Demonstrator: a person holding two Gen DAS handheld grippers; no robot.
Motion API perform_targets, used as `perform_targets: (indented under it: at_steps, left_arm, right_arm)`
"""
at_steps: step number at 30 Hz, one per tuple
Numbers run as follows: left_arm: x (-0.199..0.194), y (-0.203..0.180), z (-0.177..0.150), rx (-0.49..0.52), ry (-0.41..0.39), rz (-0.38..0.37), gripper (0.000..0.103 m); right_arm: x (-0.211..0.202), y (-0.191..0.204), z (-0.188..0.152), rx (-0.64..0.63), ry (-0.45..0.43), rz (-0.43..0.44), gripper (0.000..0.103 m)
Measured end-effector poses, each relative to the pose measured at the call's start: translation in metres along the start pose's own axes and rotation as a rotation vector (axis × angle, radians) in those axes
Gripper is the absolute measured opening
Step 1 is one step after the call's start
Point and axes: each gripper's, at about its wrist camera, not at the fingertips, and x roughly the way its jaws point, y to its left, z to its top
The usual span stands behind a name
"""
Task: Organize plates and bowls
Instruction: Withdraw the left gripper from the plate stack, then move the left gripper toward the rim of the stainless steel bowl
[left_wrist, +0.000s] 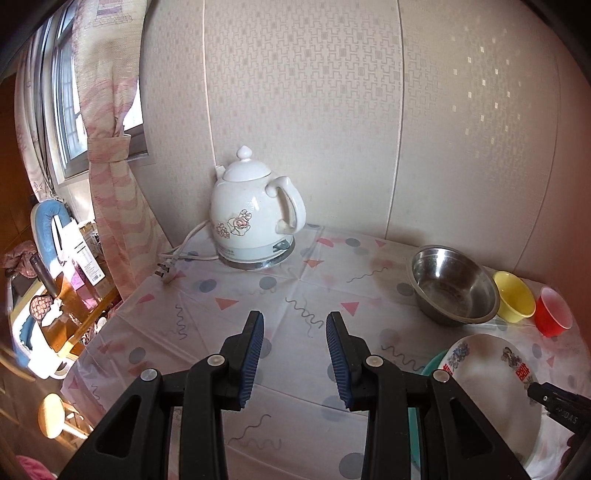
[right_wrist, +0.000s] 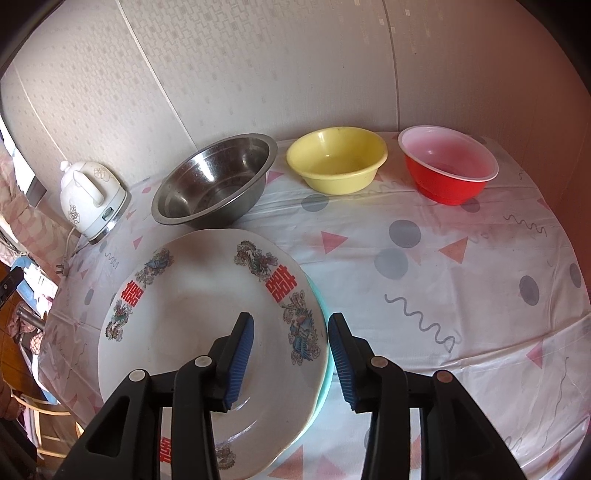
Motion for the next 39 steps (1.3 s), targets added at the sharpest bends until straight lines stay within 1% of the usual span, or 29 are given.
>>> perform_targets:
  at_steps: [7,12,17,25,39]
  left_arm:
    - [0.001,0.01,0.0,-0.004,0.006,0.035,0.036]
    - [0.005,0.008,-0.001,-0.001,0.015,0.038,0.036]
    - [0.014,0.001,-0.003,0.016,0.036,0.025,0.036]
    - [0.032,-0.022,-0.004,0.057,0.065,-0.009,0.036]
    - [0.063,-0.054,-0.001,0.109,0.119,-0.069,0.036]
  right_arm:
    - [-0.001,0.007,0.011,-0.026,-0.02,-0.001,0.043]
    - [-0.001,0.015,0.021,-0.052,-0.035,0.014,0.043]
    - [0.005,0.024,0.03,-0.061,-0.028,0.037,0.043]
    - [0.015,0.033,0.04,-0.072,-0.016,0.057,0.043]
    - [0.033,0.034,0.059,-0.022,0.015,0.088,0.043]
